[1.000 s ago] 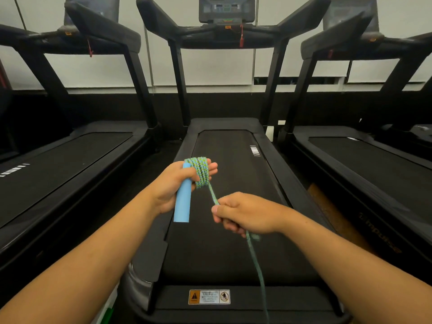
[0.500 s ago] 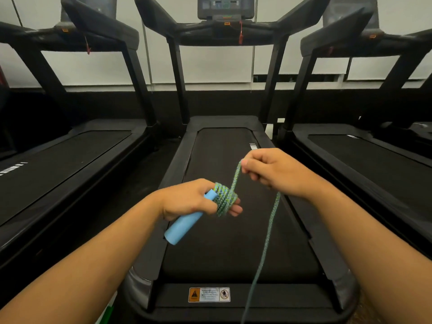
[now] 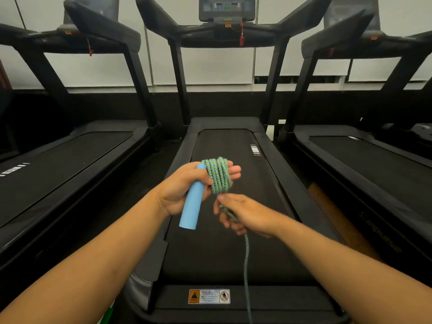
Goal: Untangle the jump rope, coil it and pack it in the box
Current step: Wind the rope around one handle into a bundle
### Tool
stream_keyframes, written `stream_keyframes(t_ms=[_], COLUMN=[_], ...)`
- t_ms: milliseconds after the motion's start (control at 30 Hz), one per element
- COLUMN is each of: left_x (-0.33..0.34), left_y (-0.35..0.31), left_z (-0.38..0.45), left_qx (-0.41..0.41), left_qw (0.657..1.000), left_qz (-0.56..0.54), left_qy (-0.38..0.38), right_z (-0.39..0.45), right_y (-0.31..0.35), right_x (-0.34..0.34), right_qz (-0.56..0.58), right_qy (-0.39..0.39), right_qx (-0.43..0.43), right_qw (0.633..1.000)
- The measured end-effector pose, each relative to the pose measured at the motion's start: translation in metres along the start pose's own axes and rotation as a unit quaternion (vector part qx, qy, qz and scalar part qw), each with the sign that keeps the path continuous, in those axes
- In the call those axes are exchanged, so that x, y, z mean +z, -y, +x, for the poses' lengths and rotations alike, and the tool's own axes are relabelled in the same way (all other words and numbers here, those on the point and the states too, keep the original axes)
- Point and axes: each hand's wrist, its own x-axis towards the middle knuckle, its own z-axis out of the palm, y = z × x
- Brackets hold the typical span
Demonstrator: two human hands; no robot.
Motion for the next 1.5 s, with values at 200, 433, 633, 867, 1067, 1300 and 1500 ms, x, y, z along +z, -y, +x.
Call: stream_keyframes(t_ms=[200,433,633,867,1067,1300,1500], left_x=[-0.017,-0.039,-0.026,-0.005,0.007,-0.013,-0.027], left_y=[0.004,-0.002,0.009,0.009,0.006,0.008,0.006], left_z=[0.006,0.007,0.001,-0.004,-0.009,-0.004,0.007], left_qx=[0.009,0.050,-0.011,-0.093,-0.121,-0.097,0.000], left_qw=[0.998,0.987,0.982,0.937,0.941,0.957,0.971], left_qz=[-0.042,-0.084,0.152,0.337,0.285,0.272,0.200], left_qy=[-0.051,-0.131,-0.111,0.018,0.134,0.027,-0.134], right_z=[-0.010,-0.028,-0.043,-0.027,-0.014,-0.048,-0.057], right_y=[0.021,0.051,0.077,0.061,0.043,0.063,0.074], right_x=[0.006,-0.010,-0.025,-0.055,-0.060,-0.086,-0.069], right_qz=[-0.136,-0.297,-0.323,-0.337,-0.240,-0.330,-0.453], right_qy=[0.015,-0.007,-0.060,-0.222,-0.197,-0.021,0.026], right_qx=[-0.002,-0.029,-0.093,-0.142,-0.115,-0.038,0.046], right_qw=[0.991,0.954,0.940,0.904,0.943,0.943,0.890])
